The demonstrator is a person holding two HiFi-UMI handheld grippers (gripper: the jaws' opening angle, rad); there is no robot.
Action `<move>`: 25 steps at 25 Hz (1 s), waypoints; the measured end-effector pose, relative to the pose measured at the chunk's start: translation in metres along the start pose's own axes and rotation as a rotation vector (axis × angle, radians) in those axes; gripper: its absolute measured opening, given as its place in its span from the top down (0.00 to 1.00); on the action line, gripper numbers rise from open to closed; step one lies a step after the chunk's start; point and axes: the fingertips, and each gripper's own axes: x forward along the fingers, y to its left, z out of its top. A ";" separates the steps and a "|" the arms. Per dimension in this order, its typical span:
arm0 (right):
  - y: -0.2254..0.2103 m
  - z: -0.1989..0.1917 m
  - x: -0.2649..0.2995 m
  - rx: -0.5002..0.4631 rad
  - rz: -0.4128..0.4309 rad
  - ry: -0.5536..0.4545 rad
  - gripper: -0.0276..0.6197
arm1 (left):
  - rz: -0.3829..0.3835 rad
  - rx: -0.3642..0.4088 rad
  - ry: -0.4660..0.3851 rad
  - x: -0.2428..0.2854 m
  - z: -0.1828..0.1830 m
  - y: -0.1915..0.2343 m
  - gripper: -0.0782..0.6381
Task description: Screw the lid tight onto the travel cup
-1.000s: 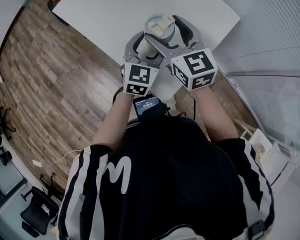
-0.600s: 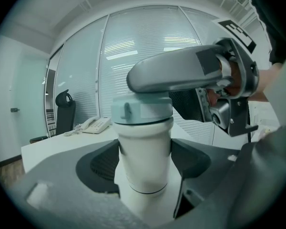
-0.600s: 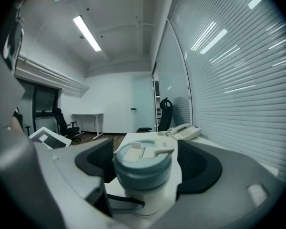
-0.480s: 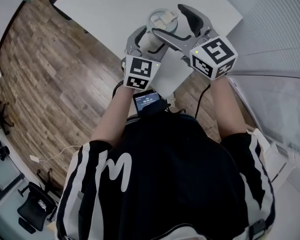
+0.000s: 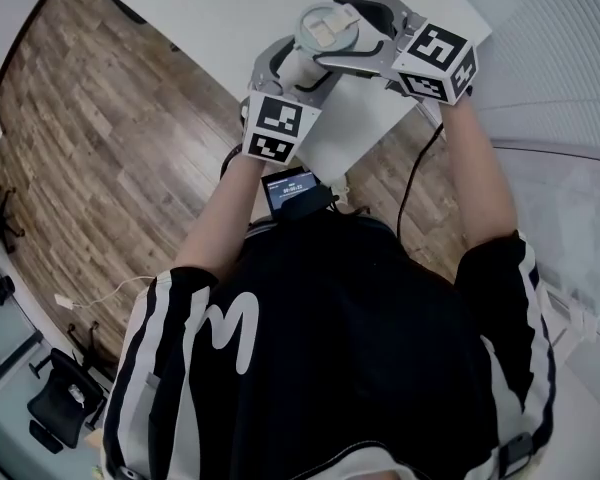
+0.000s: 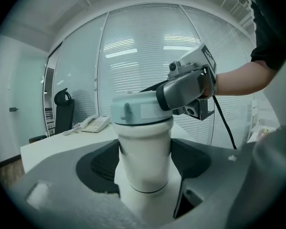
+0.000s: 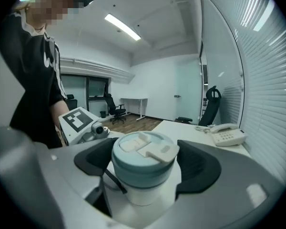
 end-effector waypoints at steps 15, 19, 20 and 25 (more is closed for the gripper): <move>-0.003 -0.001 -0.009 0.097 -0.384 -0.090 0.31 | 0.004 0.005 -0.009 0.000 0.001 -0.006 0.41; -0.006 -0.002 -0.011 0.155 -0.470 -0.098 0.31 | 0.006 0.002 -0.013 0.000 0.002 -0.006 0.41; -0.007 -0.002 -0.011 0.168 -0.490 -0.101 0.31 | 0.007 0.001 -0.014 0.000 0.002 -0.006 0.41; -0.008 -0.002 -0.012 0.193 -0.587 -0.113 0.31 | 0.008 0.003 -0.018 0.000 0.001 -0.006 0.41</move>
